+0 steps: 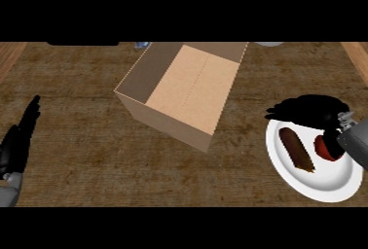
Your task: Pick the sweet potato from the plate and place it in the cardboard box
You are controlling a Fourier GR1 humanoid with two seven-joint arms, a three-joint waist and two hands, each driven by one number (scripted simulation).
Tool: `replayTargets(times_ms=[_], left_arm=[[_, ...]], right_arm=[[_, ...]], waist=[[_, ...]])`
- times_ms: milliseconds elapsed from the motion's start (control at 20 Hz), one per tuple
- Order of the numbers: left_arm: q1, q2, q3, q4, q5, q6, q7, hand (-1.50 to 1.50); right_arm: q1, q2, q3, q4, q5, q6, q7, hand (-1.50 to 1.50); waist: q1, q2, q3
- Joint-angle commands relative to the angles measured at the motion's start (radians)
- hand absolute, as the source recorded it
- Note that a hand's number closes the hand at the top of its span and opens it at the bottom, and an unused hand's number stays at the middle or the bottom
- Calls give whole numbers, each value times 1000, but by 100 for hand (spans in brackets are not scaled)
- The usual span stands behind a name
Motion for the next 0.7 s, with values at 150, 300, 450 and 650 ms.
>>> replayTargets(times_ms=[150,300,450,650], left_arm=[[-29,-45,53,43,-26,-50,-5,0],[-7,-64,61,62,-64,-42,-41,0],[1,-13,91,-61,-51,-72,67,0],[55,-72,86,-43,-73,-51,14,0]], right_arm=[[17,65,-32,98,142,-50,-85,-150],[38,111,-52,78,168,-20,-45,-150],[82,59,-94,-7,141,21,-79,-150],[70,58,-99,-46,121,106,-125,-150]], waist=[[-6,1,0],[-7,0,0],[-9,-3,1],[-7,-3,0]])
